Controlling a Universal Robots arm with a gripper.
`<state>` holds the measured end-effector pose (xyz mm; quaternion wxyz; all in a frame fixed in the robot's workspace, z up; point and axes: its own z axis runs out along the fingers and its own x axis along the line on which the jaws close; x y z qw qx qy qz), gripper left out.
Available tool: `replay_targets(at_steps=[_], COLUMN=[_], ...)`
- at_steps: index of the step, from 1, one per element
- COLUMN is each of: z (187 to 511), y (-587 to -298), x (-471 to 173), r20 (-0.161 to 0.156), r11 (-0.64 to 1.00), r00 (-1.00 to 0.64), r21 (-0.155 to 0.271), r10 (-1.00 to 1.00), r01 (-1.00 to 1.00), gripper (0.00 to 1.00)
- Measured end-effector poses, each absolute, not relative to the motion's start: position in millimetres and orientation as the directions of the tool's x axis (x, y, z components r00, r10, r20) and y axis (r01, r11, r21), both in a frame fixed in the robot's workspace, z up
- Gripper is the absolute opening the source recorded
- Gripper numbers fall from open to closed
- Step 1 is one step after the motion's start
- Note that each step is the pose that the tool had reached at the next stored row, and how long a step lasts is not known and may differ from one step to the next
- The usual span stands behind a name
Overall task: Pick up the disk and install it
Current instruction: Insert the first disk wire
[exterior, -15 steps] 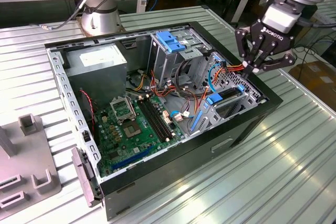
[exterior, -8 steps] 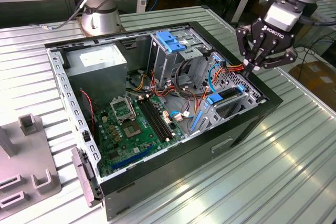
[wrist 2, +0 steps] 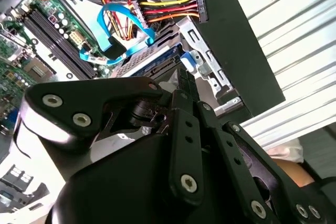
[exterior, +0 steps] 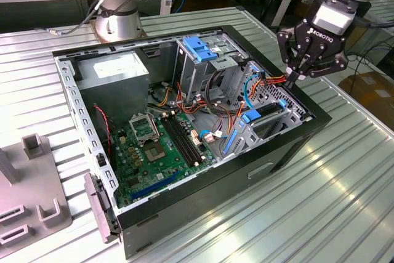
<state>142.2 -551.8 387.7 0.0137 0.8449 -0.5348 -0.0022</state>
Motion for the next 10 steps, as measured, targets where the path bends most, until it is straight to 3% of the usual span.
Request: replay_targets(at_steps=[10], z=[386.9], y=[-551.0], x=[152.2], r20=[0.011], r11=[-0.549], r00=[0.549], r21=[0.025], r10=[-0.836], r01=[-0.836], gripper=[0.11])
